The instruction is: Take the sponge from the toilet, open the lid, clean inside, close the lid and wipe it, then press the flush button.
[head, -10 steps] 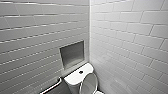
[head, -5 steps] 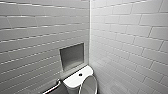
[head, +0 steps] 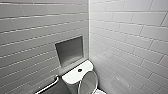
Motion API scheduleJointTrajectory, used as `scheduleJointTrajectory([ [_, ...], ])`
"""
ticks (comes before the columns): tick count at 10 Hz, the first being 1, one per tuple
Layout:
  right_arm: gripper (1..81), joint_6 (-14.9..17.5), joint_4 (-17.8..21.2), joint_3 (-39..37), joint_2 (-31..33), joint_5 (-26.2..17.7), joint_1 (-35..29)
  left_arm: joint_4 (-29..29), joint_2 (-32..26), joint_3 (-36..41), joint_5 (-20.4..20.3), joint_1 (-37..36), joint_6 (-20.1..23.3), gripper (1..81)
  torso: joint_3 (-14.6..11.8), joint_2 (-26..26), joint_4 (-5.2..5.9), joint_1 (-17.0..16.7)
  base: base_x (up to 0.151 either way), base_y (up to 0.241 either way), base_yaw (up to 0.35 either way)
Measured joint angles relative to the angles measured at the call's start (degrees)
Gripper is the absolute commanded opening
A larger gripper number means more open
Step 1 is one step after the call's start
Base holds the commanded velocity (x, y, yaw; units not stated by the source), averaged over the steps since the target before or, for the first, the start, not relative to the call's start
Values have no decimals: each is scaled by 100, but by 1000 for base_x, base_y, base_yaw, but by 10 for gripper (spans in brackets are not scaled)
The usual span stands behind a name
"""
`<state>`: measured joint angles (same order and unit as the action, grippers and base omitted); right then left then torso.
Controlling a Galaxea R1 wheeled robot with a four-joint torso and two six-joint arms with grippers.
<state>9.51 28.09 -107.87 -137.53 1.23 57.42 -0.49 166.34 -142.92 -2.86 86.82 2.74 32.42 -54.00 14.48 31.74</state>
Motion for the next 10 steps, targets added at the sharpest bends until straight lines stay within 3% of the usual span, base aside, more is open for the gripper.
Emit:
scheduleJointTrajectory([
  [4,10,-61,16,-233,-293,-27,-502,0,-2,0,-13,5,0,811,120,-109,0,94,0,0,0],
  [6,10,-61,16,-631,-729,-121,-612,-2,-2,0,-7,-9,0,811,188,-111,0,96,0,0,0],
  [10,10,-61,16,-1387,-1274,-211,-889,-2,9,0,-29,-49,0,811,918,-111,0,101,0,0,0],
])
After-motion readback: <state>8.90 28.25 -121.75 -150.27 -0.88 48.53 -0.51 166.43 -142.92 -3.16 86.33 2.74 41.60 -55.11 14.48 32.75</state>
